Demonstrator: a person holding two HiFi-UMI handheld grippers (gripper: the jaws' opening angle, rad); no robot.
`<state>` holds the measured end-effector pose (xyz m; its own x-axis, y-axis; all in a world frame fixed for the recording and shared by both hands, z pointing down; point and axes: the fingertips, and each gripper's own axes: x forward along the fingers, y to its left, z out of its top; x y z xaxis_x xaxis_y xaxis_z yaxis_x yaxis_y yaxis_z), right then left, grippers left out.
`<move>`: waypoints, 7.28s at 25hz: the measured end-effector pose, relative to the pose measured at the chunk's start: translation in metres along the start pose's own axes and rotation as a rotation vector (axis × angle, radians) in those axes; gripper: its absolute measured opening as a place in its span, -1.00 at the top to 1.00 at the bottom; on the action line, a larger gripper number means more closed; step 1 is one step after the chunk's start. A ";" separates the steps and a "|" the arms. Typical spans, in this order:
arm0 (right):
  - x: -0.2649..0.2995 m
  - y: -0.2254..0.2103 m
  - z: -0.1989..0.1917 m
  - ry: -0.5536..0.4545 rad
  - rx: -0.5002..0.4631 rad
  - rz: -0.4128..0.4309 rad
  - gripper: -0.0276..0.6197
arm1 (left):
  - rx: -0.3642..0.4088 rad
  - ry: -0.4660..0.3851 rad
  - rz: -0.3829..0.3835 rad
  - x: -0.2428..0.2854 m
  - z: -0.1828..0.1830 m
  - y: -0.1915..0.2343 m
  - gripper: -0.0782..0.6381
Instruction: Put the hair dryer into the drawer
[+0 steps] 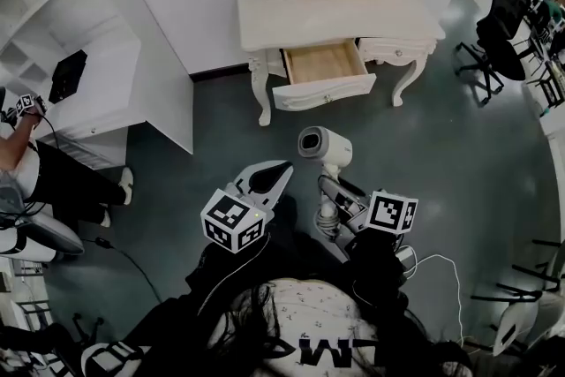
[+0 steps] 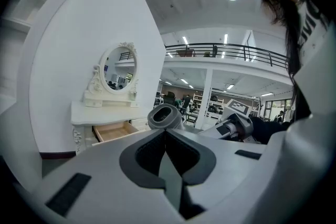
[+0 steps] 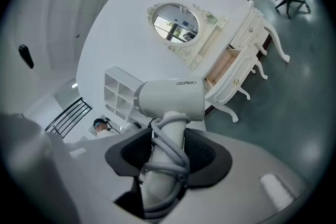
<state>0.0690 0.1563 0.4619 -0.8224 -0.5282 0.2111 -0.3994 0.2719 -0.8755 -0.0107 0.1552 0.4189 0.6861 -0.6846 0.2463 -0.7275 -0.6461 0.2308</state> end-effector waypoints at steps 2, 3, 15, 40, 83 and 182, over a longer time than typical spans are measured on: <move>0.005 -0.002 0.003 0.004 0.004 -0.004 0.28 | -0.007 0.003 0.002 0.001 0.000 0.005 0.78; 0.008 -0.003 0.005 0.005 0.006 -0.006 0.28 | -0.010 0.005 0.001 0.002 -0.001 0.009 0.78; 0.062 -0.029 0.049 0.022 0.035 -0.046 0.28 | -0.029 0.022 -0.019 0.046 0.018 0.073 0.78; 0.192 -0.062 0.147 -0.012 0.077 -0.149 0.29 | -0.042 0.019 -0.108 0.127 0.077 0.232 0.78; 0.236 -0.324 0.297 0.485 0.006 -0.463 0.29 | -0.129 0.053 0.135 0.273 0.113 0.304 0.78; 0.213 -0.033 0.165 -0.049 -0.440 -0.171 0.71 | -0.068 0.064 -0.111 0.112 0.058 0.225 0.78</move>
<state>-0.0259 -0.0981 0.4642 -0.7144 -0.6292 0.3062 -0.6695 0.4873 -0.5606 -0.0976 -0.0860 0.4436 0.7626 -0.5856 0.2748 -0.6469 -0.6910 0.3226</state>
